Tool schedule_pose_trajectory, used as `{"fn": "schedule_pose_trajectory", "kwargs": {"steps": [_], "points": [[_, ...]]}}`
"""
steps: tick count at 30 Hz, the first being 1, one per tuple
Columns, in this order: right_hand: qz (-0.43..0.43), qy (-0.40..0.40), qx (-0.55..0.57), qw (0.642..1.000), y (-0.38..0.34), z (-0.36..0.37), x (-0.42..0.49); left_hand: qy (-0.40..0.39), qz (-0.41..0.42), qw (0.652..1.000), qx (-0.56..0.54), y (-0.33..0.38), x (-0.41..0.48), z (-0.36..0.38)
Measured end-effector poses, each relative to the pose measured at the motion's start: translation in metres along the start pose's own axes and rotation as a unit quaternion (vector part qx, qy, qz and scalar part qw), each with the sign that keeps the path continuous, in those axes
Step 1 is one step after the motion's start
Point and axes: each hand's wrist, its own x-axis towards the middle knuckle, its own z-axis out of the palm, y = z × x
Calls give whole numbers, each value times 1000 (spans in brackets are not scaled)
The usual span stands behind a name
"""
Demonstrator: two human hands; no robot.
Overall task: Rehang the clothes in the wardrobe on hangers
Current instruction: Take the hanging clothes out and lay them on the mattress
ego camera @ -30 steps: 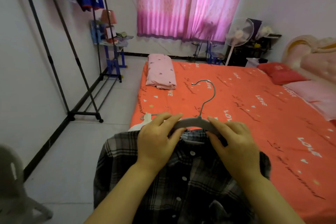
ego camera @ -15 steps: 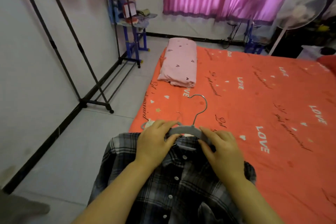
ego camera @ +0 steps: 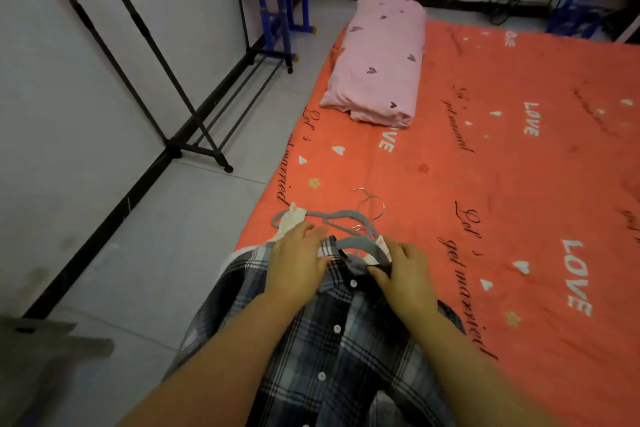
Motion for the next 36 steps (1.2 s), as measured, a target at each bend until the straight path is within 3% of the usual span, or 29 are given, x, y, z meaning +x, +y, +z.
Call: {"fn": "schedule_pose_trajectory", "kwargs": {"steps": [6, 12, 18, 25, 31, 36], "points": [[27, -116, 22, 993, 16, 55, -31, -118, -45, 991, 46, -34, -40, 41], [-2, -159, 19, 987, 5, 62, -60, -150, -72, 984, 68, -45, -69, 43], [-78, -152, -14, 985, -44, 35, -67, -104, -95, 986, 90, -53, -94, -3], [-209, -147, -57, 965, -143, 2, -112, 8, -147, 984, 98, -79, -176, -101], [-354, -159, -87, 917, -261, 0, -209, 89, -245, 956, 136, -123, -329, -184], [-490, -180, -95, 847, -360, 16, -341, 170, -357, 907, 146, -144, -510, -244]]}}
